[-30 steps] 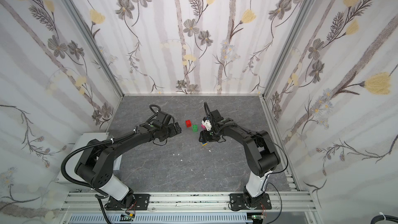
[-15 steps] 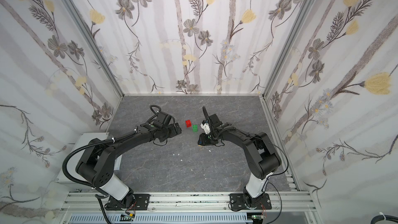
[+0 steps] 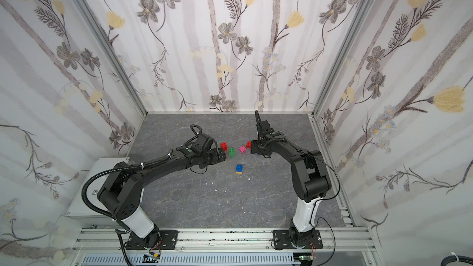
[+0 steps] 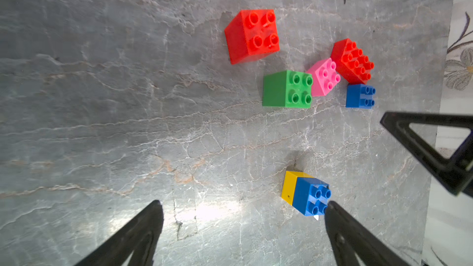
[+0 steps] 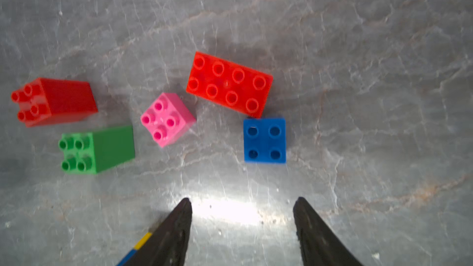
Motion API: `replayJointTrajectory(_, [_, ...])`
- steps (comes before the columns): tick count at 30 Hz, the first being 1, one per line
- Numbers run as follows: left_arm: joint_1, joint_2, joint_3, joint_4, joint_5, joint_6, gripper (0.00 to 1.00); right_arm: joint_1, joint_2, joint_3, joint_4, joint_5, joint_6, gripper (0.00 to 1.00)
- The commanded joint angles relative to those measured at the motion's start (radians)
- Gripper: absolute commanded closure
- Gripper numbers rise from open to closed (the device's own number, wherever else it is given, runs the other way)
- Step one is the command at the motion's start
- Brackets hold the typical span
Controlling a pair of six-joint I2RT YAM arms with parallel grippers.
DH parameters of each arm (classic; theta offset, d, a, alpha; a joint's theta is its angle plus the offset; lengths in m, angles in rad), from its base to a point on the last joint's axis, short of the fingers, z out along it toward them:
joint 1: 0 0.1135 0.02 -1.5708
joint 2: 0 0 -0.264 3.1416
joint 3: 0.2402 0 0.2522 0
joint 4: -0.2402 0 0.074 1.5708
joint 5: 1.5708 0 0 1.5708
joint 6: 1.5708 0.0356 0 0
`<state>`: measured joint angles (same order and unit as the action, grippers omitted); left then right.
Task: Assemble the number 4 with lego
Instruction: Pick up the lego brick from the center of the board.
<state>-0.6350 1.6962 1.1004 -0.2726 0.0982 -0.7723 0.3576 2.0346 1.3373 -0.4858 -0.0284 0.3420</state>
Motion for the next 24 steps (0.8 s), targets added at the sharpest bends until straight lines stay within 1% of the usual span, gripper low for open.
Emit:
replayJointTrajectory(1, [-0.002,0.015,0.014,0.021,-0.001,-0.028,0.0,-0.004,0.064,0.084,-0.041,0.089,-0.049,0.36])
replayJointTrajectory(7, [-0.002,0.002,0.018,-0.003,-0.019,0.001,0.0,-0.018,0.129,0.136,-0.094,0.083,-0.158,0.39])
replayJointTrajectory(10, [-0.003,0.003,0.019,-0.002,-0.003,0.014,0.0,-0.019,0.134,0.136,-0.101,0.051,-0.194,0.41])
replayJointTrajectory(20, [-0.005,0.035,0.021,0.051,0.105,0.013,0.0,-0.02,0.172,0.163,-0.105,0.027,-0.219,0.51])
replayJointTrajectory(24, [-0.006,0.058,0.025,0.104,0.217,0.022,0.0,-0.02,0.189,0.176,-0.104,0.025,-0.219,0.57])
